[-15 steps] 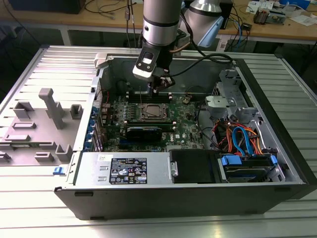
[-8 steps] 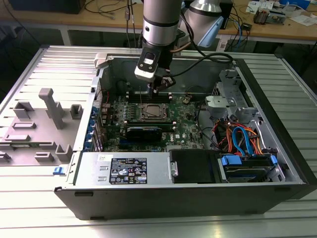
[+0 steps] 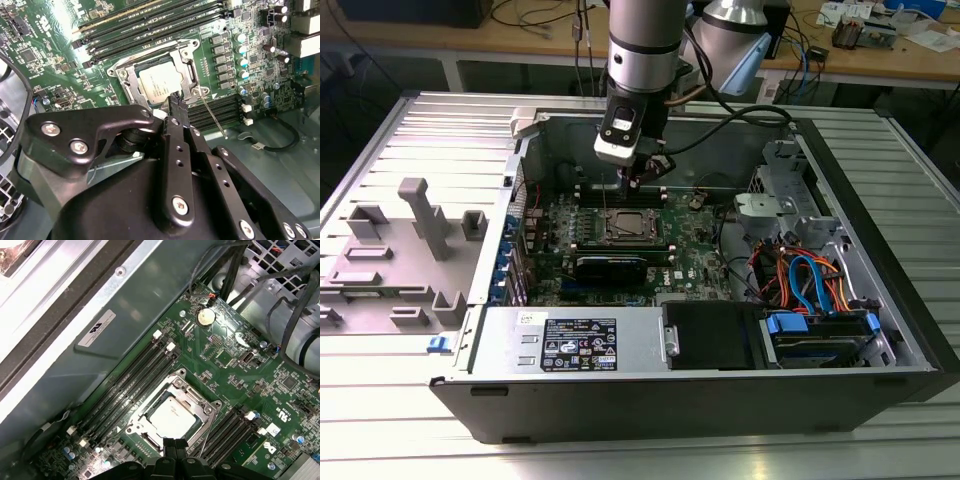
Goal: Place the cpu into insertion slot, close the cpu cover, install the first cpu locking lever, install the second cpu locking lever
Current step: 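Install the first cpu locking lever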
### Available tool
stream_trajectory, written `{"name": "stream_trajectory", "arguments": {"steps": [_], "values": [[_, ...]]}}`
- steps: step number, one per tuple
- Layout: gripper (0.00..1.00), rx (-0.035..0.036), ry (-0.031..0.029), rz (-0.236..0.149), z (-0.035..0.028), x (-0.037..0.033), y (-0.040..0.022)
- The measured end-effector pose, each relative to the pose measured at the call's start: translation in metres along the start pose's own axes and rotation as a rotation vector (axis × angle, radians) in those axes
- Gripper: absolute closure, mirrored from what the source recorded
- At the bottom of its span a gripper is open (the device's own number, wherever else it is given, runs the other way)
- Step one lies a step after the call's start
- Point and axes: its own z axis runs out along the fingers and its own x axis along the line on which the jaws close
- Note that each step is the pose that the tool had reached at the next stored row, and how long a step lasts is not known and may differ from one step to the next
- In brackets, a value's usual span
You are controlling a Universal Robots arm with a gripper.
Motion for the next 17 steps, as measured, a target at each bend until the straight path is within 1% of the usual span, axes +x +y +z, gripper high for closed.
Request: {"name": "stream_trajectory", "arguments": {"steps": [2, 5, 7, 8, 9, 10, 11, 12, 17], "values": [[0.89, 0.0007, -0.0001, -0.014, 0.0, 0.0002, -0.0002], [0.89, 0.0029, -0.0002, -0.082, 0.0, 0.0002, -0.0003], [0.89, 0.003, -0.0016, -0.115, 0.0, 0.0003, -0.0003], [0.89, -0.0028, -0.0079, -0.128, 0.0001, 0.0002, -0.0003], [0.89, -0.0135, -0.0192, -0.14, 0.0001, 0.0002, -0.0003], [0.89, -0.0194, -0.0255, -0.149, 0.0002, 0.0002, -0.0003], [0.89, -0.0195, -0.026, -0.163, 0.0003, 0.0002, -0.0002], [0.89, -0.0188, -0.0259, -0.188, 0.0004, 0.0002, -0.0003], [0.89, -0.0172, -0.0256, -0.287, 0.0008, 0.0002, -0.0003]]}}
